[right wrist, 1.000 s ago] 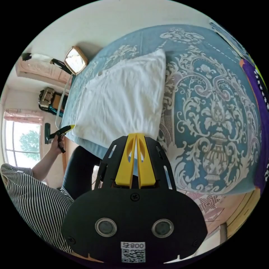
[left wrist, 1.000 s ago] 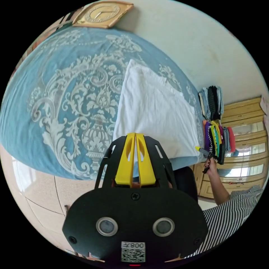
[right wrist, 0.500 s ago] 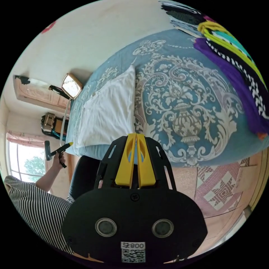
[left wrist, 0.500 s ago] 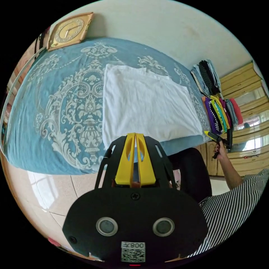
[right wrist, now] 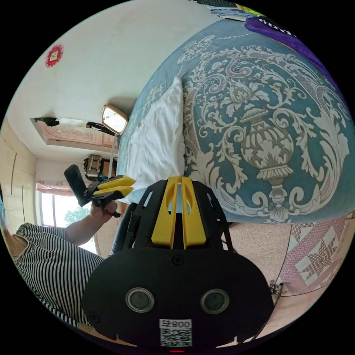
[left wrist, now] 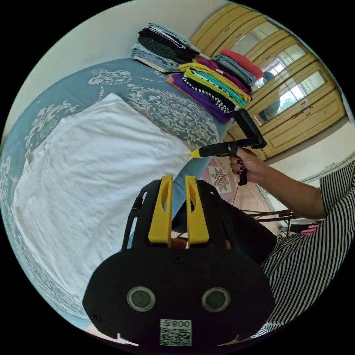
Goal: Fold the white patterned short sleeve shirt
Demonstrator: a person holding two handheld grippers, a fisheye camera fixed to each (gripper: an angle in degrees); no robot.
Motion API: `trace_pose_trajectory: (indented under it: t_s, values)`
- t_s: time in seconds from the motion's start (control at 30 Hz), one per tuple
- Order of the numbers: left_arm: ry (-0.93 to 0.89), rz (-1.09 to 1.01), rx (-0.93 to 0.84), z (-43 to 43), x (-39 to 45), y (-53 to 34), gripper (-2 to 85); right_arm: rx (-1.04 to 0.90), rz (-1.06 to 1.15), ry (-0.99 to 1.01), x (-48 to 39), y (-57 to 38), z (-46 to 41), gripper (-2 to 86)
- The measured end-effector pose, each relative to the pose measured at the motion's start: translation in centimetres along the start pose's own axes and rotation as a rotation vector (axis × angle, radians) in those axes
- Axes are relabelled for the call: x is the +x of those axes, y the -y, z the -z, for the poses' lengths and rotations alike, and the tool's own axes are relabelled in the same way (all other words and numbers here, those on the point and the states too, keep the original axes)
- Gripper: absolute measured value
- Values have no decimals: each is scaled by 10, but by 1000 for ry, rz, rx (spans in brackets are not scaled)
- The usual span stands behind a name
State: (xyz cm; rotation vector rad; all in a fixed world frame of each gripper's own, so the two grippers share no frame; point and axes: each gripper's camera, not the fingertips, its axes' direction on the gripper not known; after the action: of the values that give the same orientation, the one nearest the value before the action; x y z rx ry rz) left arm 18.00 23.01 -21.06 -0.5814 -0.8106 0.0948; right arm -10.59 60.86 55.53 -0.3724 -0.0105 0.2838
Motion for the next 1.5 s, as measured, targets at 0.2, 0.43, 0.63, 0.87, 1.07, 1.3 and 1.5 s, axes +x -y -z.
trace_pose_trajectory:
  t_s: [0.2,0.43,0.63,0.87,1.07,1.3,1.5]
  values:
    - [267,-200,-76,-38,56,44,70,34,50,145,-11,9,14,13]
    - [330,-118,-29,-35,58,46,24,53,88,179,-8,29,7,10]
    - [110,151,126,-4,12,26,16,117,-15,225,36,70,2,24]
    - [61,190,167,4,4,13,16,43,-70,242,52,145,-46,75]
    - [47,160,156,-1,10,10,16,35,-92,177,47,205,-79,82]
    - [14,114,127,-9,15,5,16,-44,-53,-9,20,272,-132,74]
    - [-22,110,122,-10,10,-4,16,-92,-12,-76,-7,308,-174,39]
